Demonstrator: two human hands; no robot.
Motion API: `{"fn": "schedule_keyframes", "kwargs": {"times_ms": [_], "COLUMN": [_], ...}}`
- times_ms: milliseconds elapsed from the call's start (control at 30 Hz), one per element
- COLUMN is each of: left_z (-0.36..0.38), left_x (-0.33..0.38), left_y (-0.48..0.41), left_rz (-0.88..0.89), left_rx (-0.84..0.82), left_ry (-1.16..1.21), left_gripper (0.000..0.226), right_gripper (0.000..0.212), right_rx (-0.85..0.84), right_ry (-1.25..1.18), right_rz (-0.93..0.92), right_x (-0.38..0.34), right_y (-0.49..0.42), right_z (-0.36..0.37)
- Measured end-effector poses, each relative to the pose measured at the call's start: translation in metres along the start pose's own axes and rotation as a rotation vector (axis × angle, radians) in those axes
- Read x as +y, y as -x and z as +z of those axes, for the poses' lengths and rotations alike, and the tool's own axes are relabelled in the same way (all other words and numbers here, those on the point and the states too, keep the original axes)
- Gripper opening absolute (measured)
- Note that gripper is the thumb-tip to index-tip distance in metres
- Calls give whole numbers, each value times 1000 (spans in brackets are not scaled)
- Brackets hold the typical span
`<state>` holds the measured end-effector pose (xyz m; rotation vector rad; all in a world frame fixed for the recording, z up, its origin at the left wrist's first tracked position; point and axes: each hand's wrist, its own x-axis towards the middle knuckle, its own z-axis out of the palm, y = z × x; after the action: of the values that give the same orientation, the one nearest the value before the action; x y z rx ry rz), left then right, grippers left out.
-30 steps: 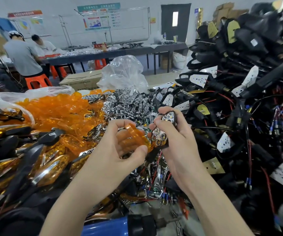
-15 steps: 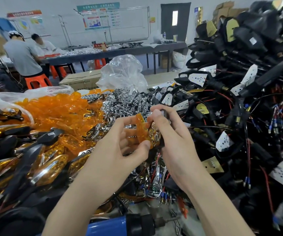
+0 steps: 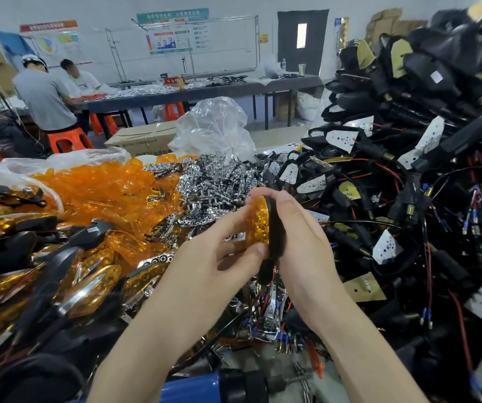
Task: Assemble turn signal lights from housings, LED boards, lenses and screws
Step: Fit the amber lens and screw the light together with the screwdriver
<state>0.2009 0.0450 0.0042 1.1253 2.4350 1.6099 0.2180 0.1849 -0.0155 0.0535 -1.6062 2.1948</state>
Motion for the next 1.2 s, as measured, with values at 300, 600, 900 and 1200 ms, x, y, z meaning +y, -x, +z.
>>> {"fn": "schedule_keyframes", "kwargs": {"times_ms": [300, 600, 900, 1200], "left_z": [-1, -5, 4, 25], "left_x": [-6, -11, -16, -3], "left_y": [0, -1, 3, -6], "left_rz": [-31, 33, -183, -18], "left_rx": [-42, -30, -180, 40], "left_ry": [66, 144, 775, 494], "left_gripper": [38, 31, 34, 36], "right_gripper": [21, 13, 22, 21], "right_rx": [-45, -34, -95, -33], "right_ry": [134, 302, 221, 232], "right_rz": [-67, -225, -210, -241], "right_x": [-2, 0, -4, -7], "right_y": [5, 8, 9, 7], "right_z": [4, 7, 7, 3]}}
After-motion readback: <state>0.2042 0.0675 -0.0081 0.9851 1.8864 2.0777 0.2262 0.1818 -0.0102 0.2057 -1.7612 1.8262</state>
